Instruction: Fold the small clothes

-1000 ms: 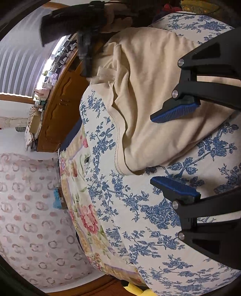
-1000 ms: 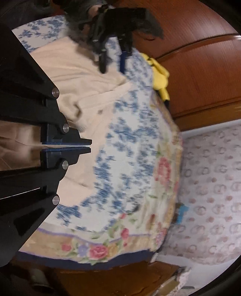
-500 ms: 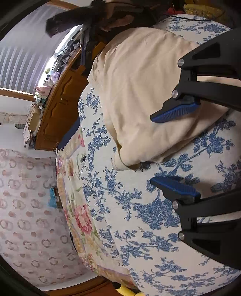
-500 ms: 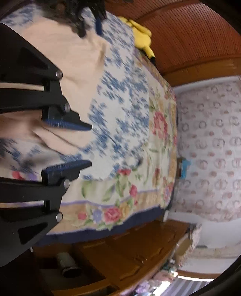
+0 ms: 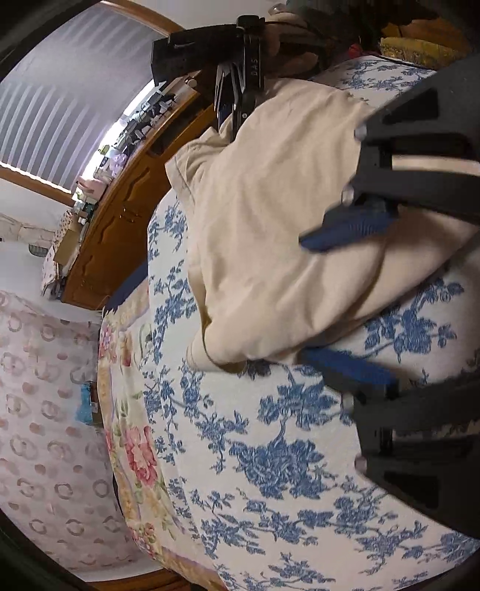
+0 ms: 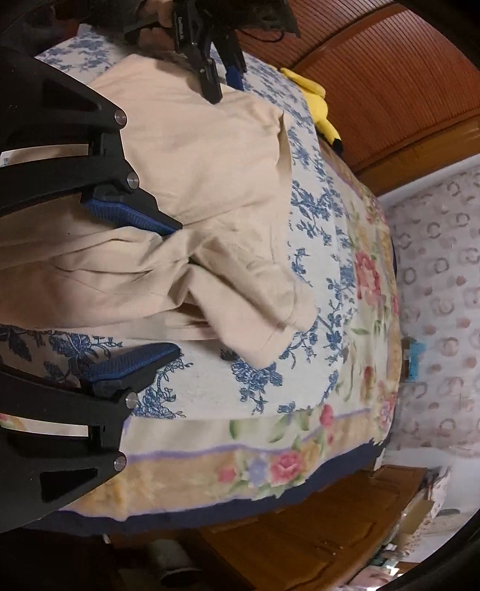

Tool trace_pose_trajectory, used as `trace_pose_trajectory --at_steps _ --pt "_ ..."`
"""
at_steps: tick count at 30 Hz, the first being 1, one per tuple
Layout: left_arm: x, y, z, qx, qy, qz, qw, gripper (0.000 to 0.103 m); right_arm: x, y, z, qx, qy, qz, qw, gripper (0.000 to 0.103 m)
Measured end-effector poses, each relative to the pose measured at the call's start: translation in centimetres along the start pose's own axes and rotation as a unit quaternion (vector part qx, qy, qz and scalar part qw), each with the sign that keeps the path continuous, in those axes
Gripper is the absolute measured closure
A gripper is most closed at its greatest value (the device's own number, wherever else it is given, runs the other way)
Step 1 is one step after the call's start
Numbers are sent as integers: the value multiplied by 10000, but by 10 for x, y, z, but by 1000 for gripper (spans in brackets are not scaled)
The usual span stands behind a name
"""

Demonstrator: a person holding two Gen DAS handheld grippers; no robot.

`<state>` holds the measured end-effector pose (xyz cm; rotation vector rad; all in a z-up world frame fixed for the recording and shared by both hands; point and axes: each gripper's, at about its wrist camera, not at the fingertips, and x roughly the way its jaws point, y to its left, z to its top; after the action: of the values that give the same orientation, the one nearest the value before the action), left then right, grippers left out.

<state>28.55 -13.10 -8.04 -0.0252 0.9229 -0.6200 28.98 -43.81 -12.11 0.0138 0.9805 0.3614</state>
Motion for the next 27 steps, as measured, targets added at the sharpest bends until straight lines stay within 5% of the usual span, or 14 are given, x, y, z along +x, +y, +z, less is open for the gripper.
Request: trace_pose_trajectory --at_steps 4,6,9,18,27 --pt "3 -3 2 -54 67 -146 9999 86 -1 2 -3 6 13 125 9999 48" --pt "0 -6 3 -41 28 -233 9997 93 -2 5 -7 -42 59 381 9992 75" --pt "-15 -10 5 -51 -117 -524 9985 96 -6 18 -10 -323 10 350 9989 90" --pt "-119 0 1 -60 -1094 -689 9916 96 -71 84 21 -1143 -1045 137 9878 93" --pt "-205 88 -52 -686 -1767 89 9818 96 -54 199 97 -2087 -1375 532 9668 94"
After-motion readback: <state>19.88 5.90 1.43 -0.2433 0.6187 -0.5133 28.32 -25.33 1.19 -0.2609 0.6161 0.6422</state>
